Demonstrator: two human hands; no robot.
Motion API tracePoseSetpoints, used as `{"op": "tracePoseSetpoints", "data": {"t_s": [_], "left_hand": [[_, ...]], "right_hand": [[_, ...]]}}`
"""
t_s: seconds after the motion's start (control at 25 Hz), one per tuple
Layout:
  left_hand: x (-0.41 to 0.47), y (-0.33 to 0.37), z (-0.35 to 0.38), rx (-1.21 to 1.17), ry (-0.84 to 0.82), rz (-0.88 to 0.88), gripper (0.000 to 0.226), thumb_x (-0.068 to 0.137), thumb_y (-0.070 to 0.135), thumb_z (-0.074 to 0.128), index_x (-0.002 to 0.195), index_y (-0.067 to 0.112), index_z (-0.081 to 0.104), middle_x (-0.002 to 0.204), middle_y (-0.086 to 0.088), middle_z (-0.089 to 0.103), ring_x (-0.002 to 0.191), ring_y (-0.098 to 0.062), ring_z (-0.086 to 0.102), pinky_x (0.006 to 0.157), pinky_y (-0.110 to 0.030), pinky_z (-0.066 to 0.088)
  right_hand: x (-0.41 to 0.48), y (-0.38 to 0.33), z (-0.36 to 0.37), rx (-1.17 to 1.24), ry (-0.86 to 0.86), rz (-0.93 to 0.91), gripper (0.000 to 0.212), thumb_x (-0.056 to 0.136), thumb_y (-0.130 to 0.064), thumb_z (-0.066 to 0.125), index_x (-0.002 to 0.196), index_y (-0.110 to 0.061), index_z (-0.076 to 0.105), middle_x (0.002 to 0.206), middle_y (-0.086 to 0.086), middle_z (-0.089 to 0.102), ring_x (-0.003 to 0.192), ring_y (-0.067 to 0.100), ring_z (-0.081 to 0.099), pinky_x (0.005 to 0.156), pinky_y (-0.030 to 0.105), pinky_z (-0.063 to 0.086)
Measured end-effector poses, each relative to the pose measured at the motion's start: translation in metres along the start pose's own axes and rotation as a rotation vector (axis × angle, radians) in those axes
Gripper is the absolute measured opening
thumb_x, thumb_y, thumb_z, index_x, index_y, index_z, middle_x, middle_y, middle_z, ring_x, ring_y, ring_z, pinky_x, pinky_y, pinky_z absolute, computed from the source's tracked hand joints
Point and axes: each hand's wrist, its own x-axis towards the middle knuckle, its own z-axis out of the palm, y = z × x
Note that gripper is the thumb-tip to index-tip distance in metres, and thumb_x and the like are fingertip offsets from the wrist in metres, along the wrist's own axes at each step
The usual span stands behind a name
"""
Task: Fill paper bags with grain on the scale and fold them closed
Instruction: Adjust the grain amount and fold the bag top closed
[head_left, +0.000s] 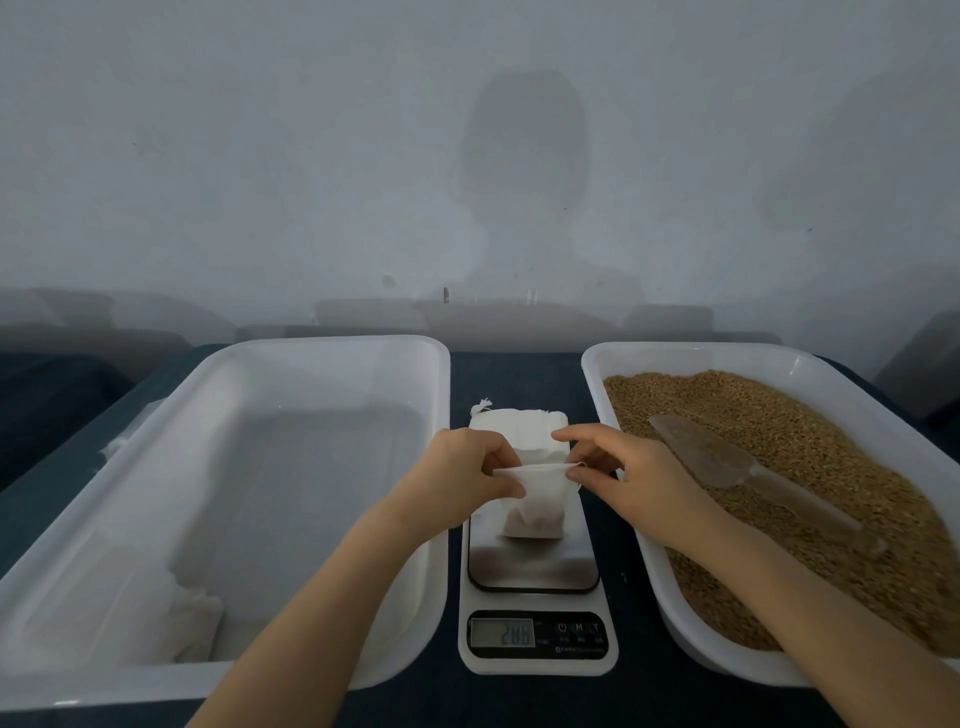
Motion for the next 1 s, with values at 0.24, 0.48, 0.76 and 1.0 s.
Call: {"op": "tracePoseSetpoints", "data": {"t_s": [0.24, 0.48, 0.76, 1.0], "left_hand": [[0.0007, 0.0000, 0.0004, -0.012, -0.001, -0.006, 0.014, 0.078, 0.026, 0.078, 0.084, 0.024, 0.066, 0.077, 0.014, 0.063, 0.074, -0.003, 0.060, 0.065, -0.007, 0.044], [0.0010, -0.0004, 0.0004, -0.029, -0.001, -0.006, 0.014, 0.078, 0.026, 0.078, 0.083, 0.025, 0.065, 0.075, 0.015, 0.062, 0.071, -0.001, 0.058, 0.062, -0.004, 0.043], [0.0022, -0.0012, 0.0010, -0.006, -0.017, 0.007, 0.014, 0.081, 0.030, 0.075, 0.090, 0.024, 0.066, 0.077, 0.017, 0.060, 0.074, -0.002, 0.059, 0.068, -0.007, 0.046], [0.0031, -0.0006, 0.0007, -0.007, -0.018, 0.007, 0.014, 0.080, 0.030, 0.075, 0.089, 0.026, 0.065, 0.077, 0.018, 0.059, 0.074, -0.002, 0.059, 0.066, -0.005, 0.045]], "right_hand": [[0.0000, 0.0015, 0.0002, -0.001, 0.005, 0.004, 0.039, 0.087, -0.018, 0.065, 0.120, -0.037, 0.054, 0.091, -0.016, 0.066, 0.088, -0.003, 0.060, 0.081, 0.006, 0.045], [0.0001, 0.0023, 0.0003, 0.017, 0.007, 0.002, 0.038, 0.087, -0.017, 0.064, 0.119, -0.037, 0.055, 0.089, -0.015, 0.066, 0.086, -0.003, 0.061, 0.078, 0.005, 0.044], [-0.0001, 0.0019, -0.0001, 0.012, 0.006, -0.001, 0.039, 0.087, -0.015, 0.064, 0.119, -0.035, 0.055, 0.089, -0.015, 0.066, 0.087, -0.003, 0.060, 0.079, 0.006, 0.044], [0.0002, 0.0013, -0.0001, 0.012, 0.009, -0.005, 0.039, 0.088, -0.015, 0.064, 0.118, -0.037, 0.054, 0.090, -0.015, 0.066, 0.089, -0.005, 0.059, 0.077, 0.004, 0.042]]}}
